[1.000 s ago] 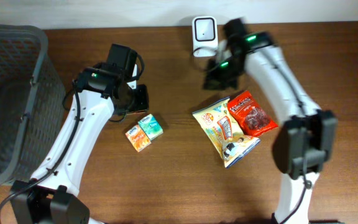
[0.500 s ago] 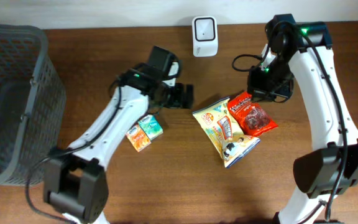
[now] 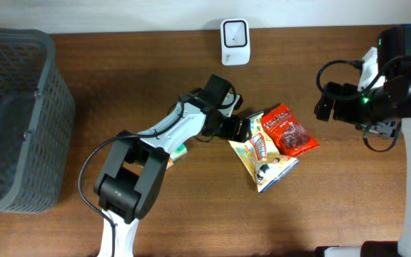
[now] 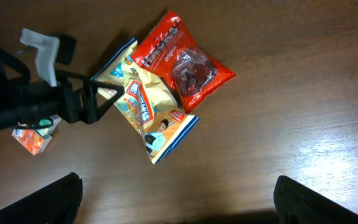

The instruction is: Scan the item barcode

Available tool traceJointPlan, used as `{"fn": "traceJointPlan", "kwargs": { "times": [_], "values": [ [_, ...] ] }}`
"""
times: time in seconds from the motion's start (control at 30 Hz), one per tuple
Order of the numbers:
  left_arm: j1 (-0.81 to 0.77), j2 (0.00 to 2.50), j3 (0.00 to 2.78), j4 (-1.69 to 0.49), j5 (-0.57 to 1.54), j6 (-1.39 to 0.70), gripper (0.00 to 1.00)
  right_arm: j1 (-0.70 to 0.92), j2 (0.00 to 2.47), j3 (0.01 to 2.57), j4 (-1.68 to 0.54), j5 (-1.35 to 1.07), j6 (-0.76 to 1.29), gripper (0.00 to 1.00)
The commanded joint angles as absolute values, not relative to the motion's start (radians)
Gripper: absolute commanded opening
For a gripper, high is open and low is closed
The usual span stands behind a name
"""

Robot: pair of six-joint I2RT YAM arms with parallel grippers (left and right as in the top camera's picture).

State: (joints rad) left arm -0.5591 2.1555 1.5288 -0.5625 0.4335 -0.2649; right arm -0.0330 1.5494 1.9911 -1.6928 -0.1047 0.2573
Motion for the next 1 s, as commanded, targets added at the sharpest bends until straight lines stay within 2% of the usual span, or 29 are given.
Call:
{"fn": "traceJointPlan", "kwargs": {
  "times": [0.0, 0.03, 0.1, 0.17, 0.27, 0.3, 0.43, 0.53, 0.63, 0.7, 0.83, 0.9, 0.97],
  "values": [
    [-0.562, 2.201, 1.526, -0.553, 0.459, -0.302, 1.0, -0.034, 1.549, 1.98, -1.699, -0.092, 0.239, 0.99],
    [-0.563, 2.201, 1.526, -0.549, 0.461, -0.302, 0.97, -0.034, 1.549, 1.98, -1.699, -0.092, 0.239, 0.99],
    [-0.563, 2.201, 1.526, -0.532, 0.466, -0.302, 0.83, -0.034, 1.549, 1.979, -1.699, -0.092, 0.239, 0.99],
    [-0.563, 2.201, 1.526, -0.516, 0.476, -0.302, 0.49, -0.034, 1.549, 1.979, -1.699, -0.092, 0.214, 0.99],
    [-0.56, 2.201, 1.526, -0.512, 0.463, -0.302, 0.04, -0.034, 1.549, 1.958, -1.699, -0.087, 0.213, 0.99],
    [-0.556, 2.201, 1.526, -0.511, 0.44, -0.302, 0.0, -0.034, 1.549, 1.943, -1.697, -0.083, 0.213, 0.99],
    [-0.493, 2.199, 1.53, -0.518, 0.43, -0.303, 0.0, -0.033, 1.551, 1.835, -1.641, -0.079, 0.214, 0.99],
    [-0.382, 2.188, 1.541, -0.57, 0.423, -0.403, 0.0, -0.033, 1.551, 1.683, -1.504, -0.184, 0.214, 1.0],
    [-0.275, 2.18, 1.541, -0.617, 0.423, -0.483, 0.0, -0.03, 1.558, 1.506, -1.304, -0.366, 0.214, 0.92],
    [-0.231, 2.18, 1.541, -0.667, 0.423, -0.486, 0.0, -0.011, 1.576, 1.399, -1.153, -0.473, 0.226, 0.82],
    [-0.224, 2.18, 1.541, -0.759, 0.423, -0.486, 0.0, 0.087, 1.646, 1.269, -0.899, -0.524, 0.329, 0.41],
    [-0.234, 2.169, 1.541, -0.814, 0.422, -0.485, 0.0, 0.147, 1.675, 1.269, -0.834, -0.522, 0.331, 0.33],
    [-0.237, 2.152, 1.541, -0.854, 0.422, -0.484, 0.0, 0.185, 1.678, 1.269, -0.794, -0.495, 0.355, 0.32]
  ]
}}
